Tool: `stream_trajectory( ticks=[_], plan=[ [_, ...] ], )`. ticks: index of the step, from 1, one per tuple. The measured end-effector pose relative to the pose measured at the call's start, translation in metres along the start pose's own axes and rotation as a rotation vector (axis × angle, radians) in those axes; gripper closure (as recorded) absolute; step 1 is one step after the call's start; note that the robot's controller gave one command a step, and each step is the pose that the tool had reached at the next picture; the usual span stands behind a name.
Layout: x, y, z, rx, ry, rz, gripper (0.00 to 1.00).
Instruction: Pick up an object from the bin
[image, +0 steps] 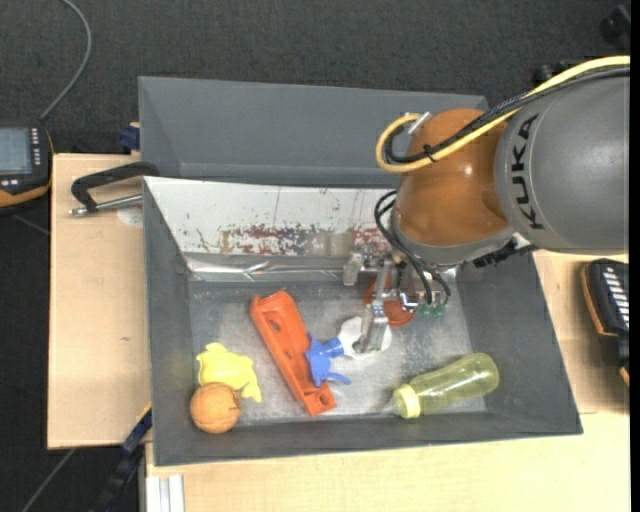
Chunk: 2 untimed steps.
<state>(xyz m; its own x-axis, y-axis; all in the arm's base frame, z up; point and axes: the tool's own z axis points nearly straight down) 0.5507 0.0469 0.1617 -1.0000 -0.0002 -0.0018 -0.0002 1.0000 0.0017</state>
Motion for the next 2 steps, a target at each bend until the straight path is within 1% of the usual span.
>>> stream_trajectory(
  ticks=[1,2],
  plan=[
    [-0.003,-0.005,0.041,-0.001,-0.005,-0.137,0.0],
    [0.008,-0.016,0.094,-0.001,0.005,-0.291,0.0]
  ],
)
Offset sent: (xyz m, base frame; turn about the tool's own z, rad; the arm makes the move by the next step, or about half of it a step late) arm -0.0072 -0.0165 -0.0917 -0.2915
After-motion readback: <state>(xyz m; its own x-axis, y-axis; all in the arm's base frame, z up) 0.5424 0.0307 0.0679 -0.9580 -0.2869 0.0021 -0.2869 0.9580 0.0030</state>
